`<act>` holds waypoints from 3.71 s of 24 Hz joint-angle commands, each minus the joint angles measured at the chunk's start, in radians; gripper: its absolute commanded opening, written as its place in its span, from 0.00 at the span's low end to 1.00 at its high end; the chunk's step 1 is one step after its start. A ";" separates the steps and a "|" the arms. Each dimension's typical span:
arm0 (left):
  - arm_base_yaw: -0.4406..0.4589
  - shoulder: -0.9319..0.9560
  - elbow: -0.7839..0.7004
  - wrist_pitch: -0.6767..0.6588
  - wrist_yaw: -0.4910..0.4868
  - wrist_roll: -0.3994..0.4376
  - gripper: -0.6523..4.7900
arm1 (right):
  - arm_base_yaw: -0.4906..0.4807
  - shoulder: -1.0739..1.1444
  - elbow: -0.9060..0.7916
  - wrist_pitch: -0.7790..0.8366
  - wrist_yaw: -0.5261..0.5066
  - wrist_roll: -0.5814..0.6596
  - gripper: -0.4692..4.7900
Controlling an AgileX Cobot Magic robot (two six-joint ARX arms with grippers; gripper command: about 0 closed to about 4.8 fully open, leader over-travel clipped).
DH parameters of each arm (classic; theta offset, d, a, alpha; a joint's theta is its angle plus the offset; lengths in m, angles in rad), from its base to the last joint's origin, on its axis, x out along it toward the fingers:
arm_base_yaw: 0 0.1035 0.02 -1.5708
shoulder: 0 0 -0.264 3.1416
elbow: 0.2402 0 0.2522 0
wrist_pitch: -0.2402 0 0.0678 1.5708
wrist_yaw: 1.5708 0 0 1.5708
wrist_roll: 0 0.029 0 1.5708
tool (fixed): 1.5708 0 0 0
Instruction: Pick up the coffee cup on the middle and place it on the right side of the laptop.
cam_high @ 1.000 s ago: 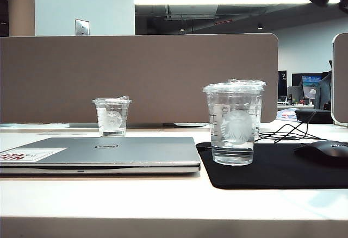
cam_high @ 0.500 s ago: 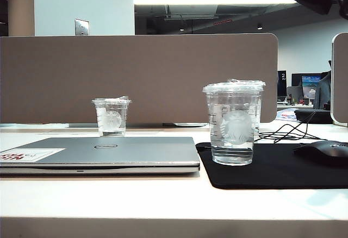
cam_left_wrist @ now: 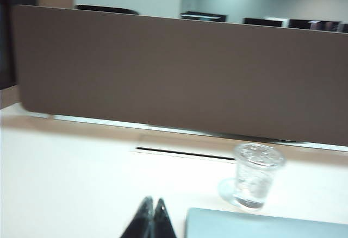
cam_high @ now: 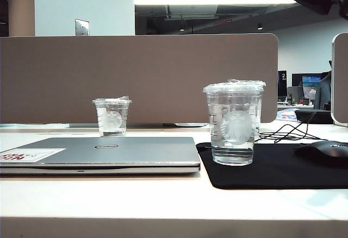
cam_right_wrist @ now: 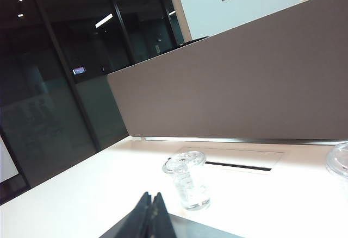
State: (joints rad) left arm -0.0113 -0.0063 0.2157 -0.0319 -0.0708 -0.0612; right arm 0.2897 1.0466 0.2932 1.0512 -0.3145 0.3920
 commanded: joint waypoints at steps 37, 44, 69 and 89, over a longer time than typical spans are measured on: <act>-0.001 0.008 -0.208 0.055 0.056 0.088 0.11 | 0.000 -0.003 0.003 -0.037 -0.001 -0.003 0.08; -0.001 0.008 -0.208 0.055 0.056 0.088 0.11 | 0.000 -0.003 0.003 -0.038 0.000 -0.003 0.08; -0.001 0.008 -0.208 0.055 0.056 0.088 0.11 | -0.017 -0.746 0.002 -0.771 0.586 -0.470 0.08; -0.001 0.008 -0.208 0.055 0.056 0.088 0.11 | -0.238 -1.011 -0.292 -0.892 0.545 -0.489 0.08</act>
State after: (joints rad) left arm -0.0120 0.0013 0.0040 0.0109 -0.0174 0.0261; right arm 0.0624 0.0448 0.0055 0.1528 0.2596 -0.1005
